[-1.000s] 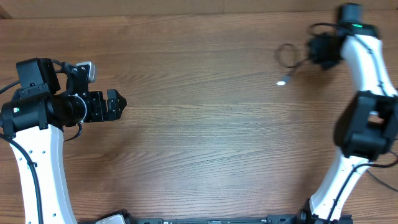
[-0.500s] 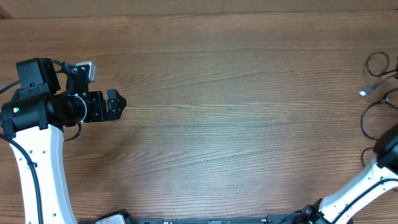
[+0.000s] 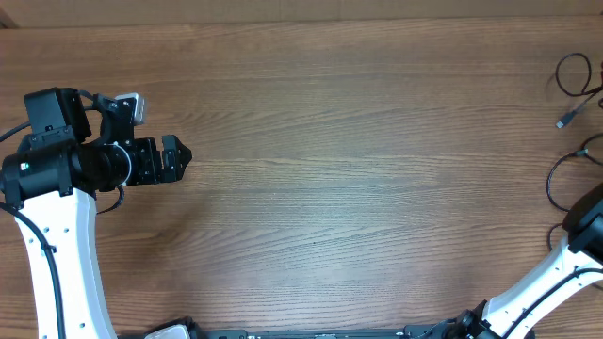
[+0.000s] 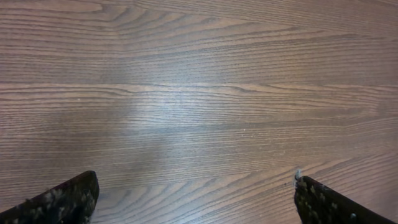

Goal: Untangle cables

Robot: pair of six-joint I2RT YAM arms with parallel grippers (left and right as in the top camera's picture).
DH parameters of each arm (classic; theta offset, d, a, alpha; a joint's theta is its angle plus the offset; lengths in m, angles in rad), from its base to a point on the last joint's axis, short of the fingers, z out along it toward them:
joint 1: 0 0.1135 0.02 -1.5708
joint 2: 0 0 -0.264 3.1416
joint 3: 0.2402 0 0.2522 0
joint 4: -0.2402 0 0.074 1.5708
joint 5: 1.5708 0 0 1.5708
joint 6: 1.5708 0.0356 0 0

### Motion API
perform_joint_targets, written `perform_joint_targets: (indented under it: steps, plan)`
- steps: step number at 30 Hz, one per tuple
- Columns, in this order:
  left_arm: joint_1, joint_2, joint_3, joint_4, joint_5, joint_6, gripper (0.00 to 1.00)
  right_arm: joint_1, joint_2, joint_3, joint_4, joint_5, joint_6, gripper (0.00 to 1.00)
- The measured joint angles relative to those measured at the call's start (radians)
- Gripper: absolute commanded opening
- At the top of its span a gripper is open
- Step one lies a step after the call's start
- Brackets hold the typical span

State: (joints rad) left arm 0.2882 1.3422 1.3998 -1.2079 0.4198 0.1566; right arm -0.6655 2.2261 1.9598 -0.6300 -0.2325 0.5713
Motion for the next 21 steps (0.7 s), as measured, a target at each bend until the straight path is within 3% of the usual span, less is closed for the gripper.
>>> perform_joint_targets:
  steps: [1, 2, 3, 4, 21]
  plan:
    - [0.0, 0.0, 0.0, 0.0, 0.0, 0.0, 1.0, 0.0, 0.0, 0.0, 0.001, 0.003, -0.002, 0.2]
    - [0.0, 0.0, 0.0, 0.0, 0.0, 0.0, 1.0, 0.0, 0.0, 0.0, 0.002, 0.008, 0.0, 0.4]
    - [0.0, 0.0, 0.0, 0.0, 0.0, 0.0, 1.0, 0.0, 0.0, 0.0, 0.001, 0.014, -0.006, 0.91]
    - [0.0, 0.0, 0.0, 0.0, 0.0, 0.0, 1.0, 0.0, 0.0, 0.0, 0.0, 0.024, -0.005, 1.0]
    - [0.0, 0.0, 0.0, 0.0, 0.0, 0.0, 1.0, 0.0, -0.002, 0.0, -0.205, 0.028, -0.018, 1.0]
